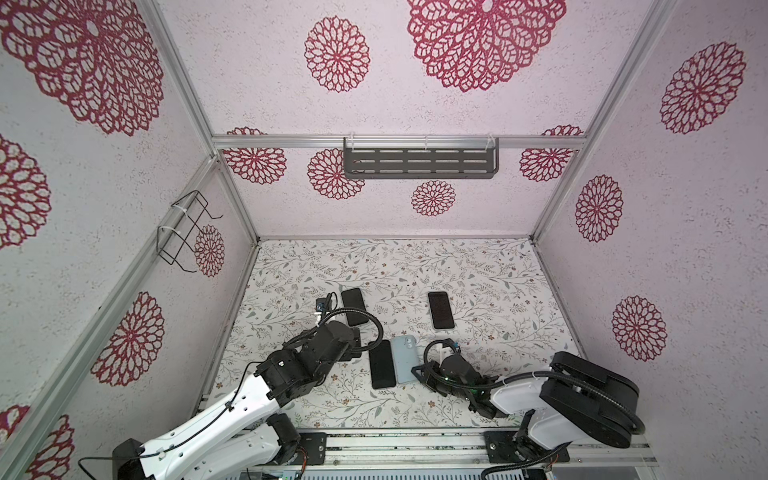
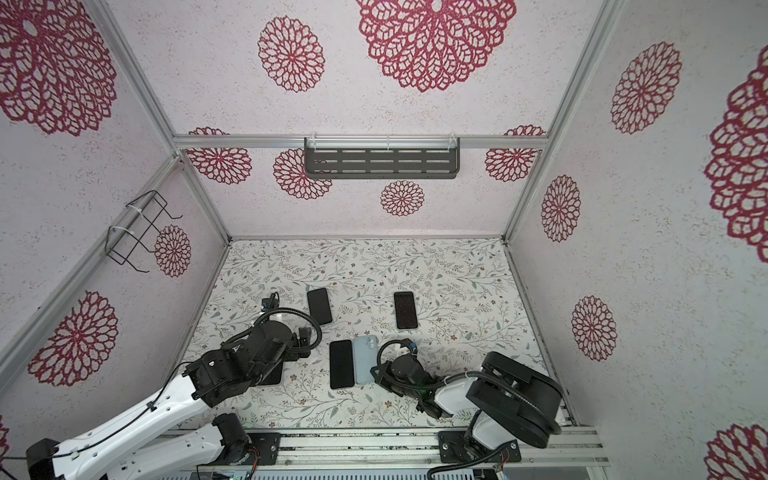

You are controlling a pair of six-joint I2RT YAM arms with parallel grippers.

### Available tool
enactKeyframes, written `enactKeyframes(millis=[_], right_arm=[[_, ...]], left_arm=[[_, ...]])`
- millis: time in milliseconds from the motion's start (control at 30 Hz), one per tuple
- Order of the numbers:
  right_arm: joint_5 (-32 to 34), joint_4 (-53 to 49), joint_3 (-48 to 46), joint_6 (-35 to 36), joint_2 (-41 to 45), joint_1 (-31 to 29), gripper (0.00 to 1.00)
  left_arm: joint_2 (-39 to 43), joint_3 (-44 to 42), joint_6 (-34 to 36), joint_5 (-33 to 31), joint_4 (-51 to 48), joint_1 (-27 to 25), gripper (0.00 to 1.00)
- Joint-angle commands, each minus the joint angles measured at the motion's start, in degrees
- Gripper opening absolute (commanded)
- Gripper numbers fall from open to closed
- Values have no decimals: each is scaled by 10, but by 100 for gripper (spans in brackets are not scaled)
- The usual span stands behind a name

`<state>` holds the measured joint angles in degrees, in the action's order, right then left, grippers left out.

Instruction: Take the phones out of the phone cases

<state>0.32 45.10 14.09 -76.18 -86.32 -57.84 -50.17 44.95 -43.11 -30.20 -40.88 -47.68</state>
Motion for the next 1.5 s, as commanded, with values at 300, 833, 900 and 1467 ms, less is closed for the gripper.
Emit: enactKeyframes(millis=[300, 833, 900, 1467], right_arm=[[19, 13, 8, -34, -43, -47, 24], [124, -418, 40, 48, 266, -65, 99], [152, -501, 48, 62, 338, -65, 99], [1, -748, 289, 562, 271, 318, 99]], left_arm=[[-33, 36, -49, 60, -76, 56, 97], [-41, 58, -58, 138, -44, 105, 97], [-44, 59, -54, 145, -32, 107, 97], [-109, 48, -14, 289, 196, 99, 97]])
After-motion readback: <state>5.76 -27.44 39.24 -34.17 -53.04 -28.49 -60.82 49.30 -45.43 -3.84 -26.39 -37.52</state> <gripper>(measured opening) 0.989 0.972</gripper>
